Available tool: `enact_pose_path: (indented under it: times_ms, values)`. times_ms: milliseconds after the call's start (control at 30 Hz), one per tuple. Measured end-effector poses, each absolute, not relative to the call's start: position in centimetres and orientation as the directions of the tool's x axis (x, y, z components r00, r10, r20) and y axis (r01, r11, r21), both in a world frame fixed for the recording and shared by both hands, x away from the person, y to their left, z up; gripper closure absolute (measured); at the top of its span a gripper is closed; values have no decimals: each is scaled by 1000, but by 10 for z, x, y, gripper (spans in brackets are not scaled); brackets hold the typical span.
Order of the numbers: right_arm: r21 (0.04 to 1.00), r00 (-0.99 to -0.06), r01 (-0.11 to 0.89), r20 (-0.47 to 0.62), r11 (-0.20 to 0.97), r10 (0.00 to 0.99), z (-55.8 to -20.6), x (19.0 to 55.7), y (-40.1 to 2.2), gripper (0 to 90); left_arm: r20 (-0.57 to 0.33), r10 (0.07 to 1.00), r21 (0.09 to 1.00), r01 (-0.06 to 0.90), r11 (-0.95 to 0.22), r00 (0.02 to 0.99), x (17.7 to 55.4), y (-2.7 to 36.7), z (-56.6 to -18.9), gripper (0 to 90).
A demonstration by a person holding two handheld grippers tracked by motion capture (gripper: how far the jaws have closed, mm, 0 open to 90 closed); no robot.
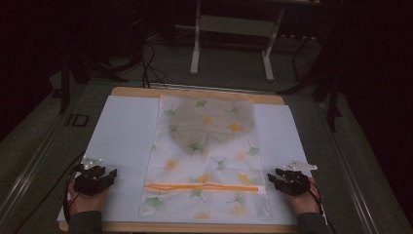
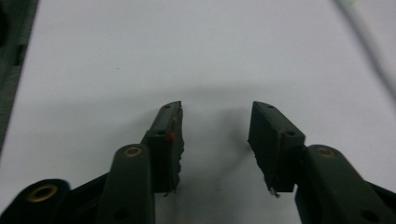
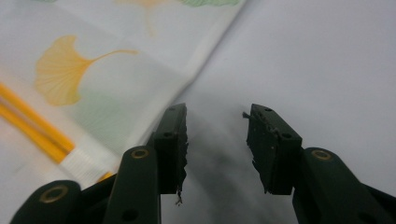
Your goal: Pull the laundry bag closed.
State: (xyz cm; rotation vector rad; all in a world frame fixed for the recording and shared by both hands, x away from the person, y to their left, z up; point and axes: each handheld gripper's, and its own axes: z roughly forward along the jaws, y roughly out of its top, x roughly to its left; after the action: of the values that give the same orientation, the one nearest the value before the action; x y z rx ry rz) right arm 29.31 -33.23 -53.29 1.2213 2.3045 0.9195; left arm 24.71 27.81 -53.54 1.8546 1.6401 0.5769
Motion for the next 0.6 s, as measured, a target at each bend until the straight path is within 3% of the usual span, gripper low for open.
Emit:
enact_pose_path:
  times_ms: [367, 600]
  values:
    - [704, -585, 560, -38, 437, 810, -531, 292, -331, 567, -71, 956, 666, 726, -168, 286, 244, 270, -533, 595]
    - [702, -619, 551, -20, 452, 785, -523, 293, -328, 593, -86, 946, 665, 725, -180, 314, 246, 267, -534, 585]
